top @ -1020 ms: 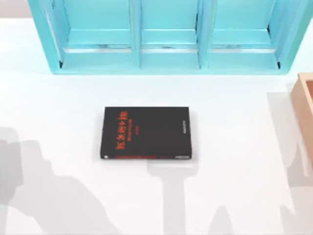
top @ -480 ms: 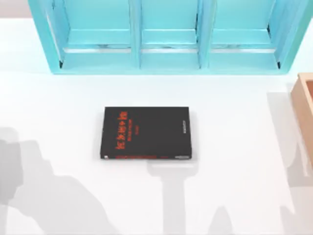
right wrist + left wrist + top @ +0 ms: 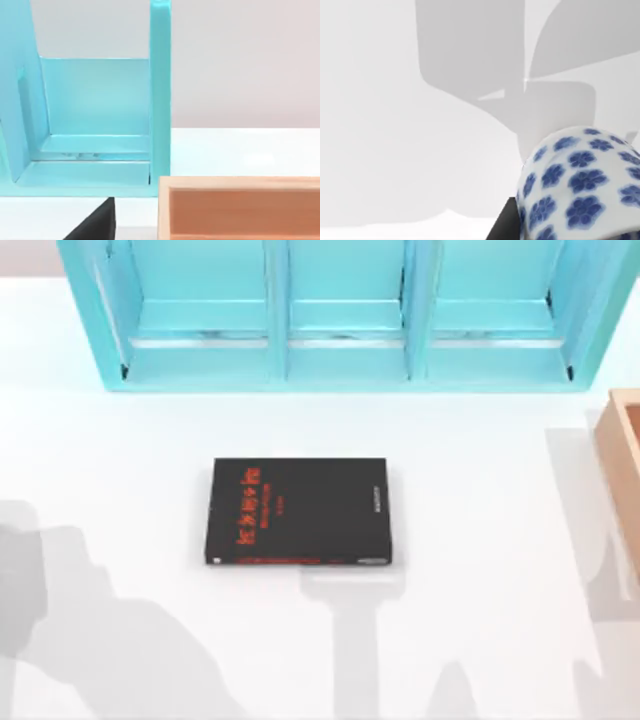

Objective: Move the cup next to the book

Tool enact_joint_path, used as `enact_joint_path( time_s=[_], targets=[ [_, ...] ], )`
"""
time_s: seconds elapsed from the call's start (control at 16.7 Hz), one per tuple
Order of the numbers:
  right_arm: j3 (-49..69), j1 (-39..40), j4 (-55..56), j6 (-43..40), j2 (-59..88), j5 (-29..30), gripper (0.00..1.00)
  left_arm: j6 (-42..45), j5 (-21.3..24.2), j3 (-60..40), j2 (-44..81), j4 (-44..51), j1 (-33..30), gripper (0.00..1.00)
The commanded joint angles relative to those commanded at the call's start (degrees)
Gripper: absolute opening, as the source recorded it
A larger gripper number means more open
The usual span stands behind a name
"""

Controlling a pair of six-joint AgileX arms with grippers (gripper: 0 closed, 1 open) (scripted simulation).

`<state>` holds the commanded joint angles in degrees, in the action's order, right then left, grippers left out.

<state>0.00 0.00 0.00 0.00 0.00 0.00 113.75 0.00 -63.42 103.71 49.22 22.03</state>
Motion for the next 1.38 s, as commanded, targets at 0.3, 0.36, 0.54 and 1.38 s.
enact_joint_path(
  time_s=[0.3,0.36,0.54,1.38],
  targets=[
    [0.0,0.0,0.0,0.0,0.0,0.0,1.0,-0.08,-0.02,-5.25,-2.85,9.19,-0.06,0.0],
    [0.0,0.0,0.0,0.0,0.0,0.0,1.0,-0.24,-0.02,-5.95,-3.55,10.02,-0.1,0.0],
    [0.0,0.0,0.0,0.0,0.0,0.0,1.0,-0.34,-0.02,-6.13,-3.76,10.25,-0.12,0.0],
    [0.0,0.0,0.0,0.0,0.0,0.0,1.0,-40.56,0.08,-14.97,1.69,15.46,-13.22,0.0]
  ],
)
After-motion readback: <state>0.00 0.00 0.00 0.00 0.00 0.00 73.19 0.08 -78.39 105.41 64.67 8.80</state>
